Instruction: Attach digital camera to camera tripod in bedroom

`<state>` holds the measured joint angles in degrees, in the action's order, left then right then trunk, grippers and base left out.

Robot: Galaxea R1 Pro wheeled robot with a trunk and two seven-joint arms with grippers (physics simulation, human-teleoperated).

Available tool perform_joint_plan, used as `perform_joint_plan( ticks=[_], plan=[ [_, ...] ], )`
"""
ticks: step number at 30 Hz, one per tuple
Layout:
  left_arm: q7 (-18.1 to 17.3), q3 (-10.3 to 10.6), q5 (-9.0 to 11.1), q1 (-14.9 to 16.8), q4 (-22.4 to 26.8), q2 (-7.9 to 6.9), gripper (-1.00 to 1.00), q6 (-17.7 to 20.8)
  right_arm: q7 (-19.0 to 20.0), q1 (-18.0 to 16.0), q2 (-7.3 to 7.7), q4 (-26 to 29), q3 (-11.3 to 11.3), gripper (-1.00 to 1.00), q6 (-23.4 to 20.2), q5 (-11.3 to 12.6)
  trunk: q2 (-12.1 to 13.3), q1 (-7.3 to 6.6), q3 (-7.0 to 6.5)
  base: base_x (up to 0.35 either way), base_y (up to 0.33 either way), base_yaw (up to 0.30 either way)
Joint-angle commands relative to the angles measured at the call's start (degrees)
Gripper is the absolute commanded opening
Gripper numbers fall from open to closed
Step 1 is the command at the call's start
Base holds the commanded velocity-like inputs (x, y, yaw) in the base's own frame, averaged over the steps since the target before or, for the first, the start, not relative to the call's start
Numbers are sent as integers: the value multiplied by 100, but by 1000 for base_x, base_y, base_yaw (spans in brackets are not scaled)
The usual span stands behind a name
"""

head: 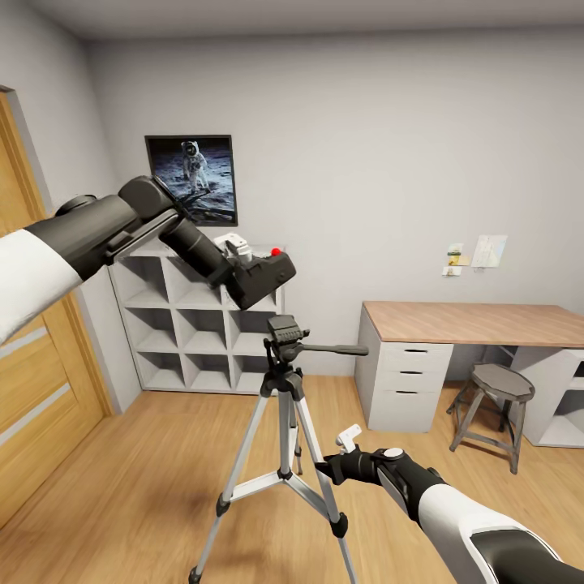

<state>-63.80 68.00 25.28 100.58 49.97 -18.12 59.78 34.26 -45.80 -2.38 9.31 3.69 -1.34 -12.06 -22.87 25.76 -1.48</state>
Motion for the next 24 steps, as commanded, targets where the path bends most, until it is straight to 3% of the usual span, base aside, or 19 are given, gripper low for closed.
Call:
perform_joint_plan(
  ticks=[1, 3, 4, 6, 8, 9, 12, 14, 15, 16, 20, 24],
  plan=[
    [-27, 17, 60, 41, -156, 75, -100, 22, 2, 1, 2, 8, 79, -100, -15, 4, -5, 2, 3, 0, 0, 0],
    [-27, 39, 241, 216, -691, 348, -100, 22, 2, 1, 4, 8, 79, -100, -15, 4, -5, 2, 3, 0, 0, 0],
    [-31, 86, 339, 376, -1083, 587, -100, 22, 2, 1, 6, 7, 79, -100, -15, 3, -5, 2, 3, 0, 0, 0],
    [-39, 146, 405, 517, -1397, 804, -100, 22, 2, 1, 6, 8, 79, -100, -15, 6, -5, 2, 3, 0, 0, 0],
    [-121, 400, 474, 804, -1801, 1172, -100, 22, 2, 1, 6, 9, 79, -100, -15, 8, -5, 2, 3, 0, 0, 0],
    [-207, 596, 488, 917, -1896, 1279, -100, 22, 2, 1, 4, 9, 79, -100, -15, 6, -5, 2, 3, 0, 0, 0],
    [-384, 928, 500, 1017, -1949, 1369, -100, 22, 3, 1, 6, 9, 79, -100, -15, 8, -5, 2, 3, 0, 0, 0],
    [-609, 1284, 510, 1068, -1869, 1409, -100, 22, 2, 1, 8, 9, 79, -100, -15, 9, -5, 2, 3, 0, 0, 0],
    [-944, 1976, 528, 1107, -1459, 1418, -100, 22, 2, 1, 9, 9, 79, -100, -15, 13, -5, 2, 3, 0, 0, 0],
    [-994, 2153, 538, 1113, -1316, 1406, -100, 22, 2, 1, 7, 9, 79, -100, -15, 16, -5, 2, 3, 0, 0, 0],
    [-1075, 2504, 509, 1121, -849, 1357, -100, 22, 2, 1, 9, 9, 79, -100, -15, 26, -5, 2, 3, 0, 0, 0],
    [-1078, 2511, 486, 1121, -655, 1273, -100, 22, 2, 1, 9, 9, 79, -100, -15, 29, -5, 2, 3, 0, 0, 0]
  ],
)
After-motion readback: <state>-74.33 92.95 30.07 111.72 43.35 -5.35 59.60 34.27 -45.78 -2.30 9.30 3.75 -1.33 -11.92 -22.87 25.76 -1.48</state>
